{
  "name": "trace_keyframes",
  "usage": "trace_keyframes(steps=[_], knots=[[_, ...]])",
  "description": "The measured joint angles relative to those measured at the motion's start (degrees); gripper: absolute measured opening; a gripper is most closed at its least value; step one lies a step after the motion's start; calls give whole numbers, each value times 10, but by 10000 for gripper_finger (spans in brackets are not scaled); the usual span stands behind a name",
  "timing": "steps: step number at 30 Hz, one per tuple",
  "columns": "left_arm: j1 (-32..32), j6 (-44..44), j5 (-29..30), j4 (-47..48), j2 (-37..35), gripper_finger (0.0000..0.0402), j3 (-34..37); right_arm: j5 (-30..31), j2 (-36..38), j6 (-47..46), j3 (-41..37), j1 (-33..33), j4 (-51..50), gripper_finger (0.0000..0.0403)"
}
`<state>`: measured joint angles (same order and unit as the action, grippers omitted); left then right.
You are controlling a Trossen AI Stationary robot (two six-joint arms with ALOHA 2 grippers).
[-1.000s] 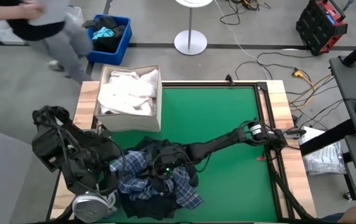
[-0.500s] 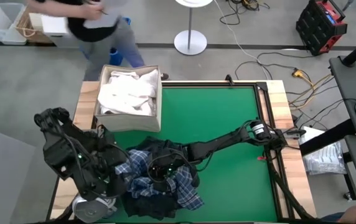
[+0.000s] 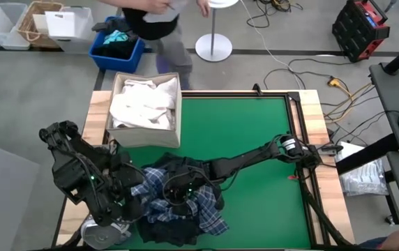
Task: Sort clothes
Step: Put the blue shirt into the blue laundry organizer
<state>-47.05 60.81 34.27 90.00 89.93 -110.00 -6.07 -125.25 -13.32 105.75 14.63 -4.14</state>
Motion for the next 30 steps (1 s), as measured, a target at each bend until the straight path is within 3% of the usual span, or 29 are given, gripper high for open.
trace_keyframes(steps=[5, 17, 30], knots=[[0, -1, 18, 0, 0, 292, 0, 0, 6, 21, 45, 0, -34, 12], [0, -3, 28, 0, 0, 292, 0, 1, 8, 39, 189, 0, -248, 22], [0, -18, 57, 0, 0, 292, 0, -1, 20, 24, 290, 1, -401, 156]])
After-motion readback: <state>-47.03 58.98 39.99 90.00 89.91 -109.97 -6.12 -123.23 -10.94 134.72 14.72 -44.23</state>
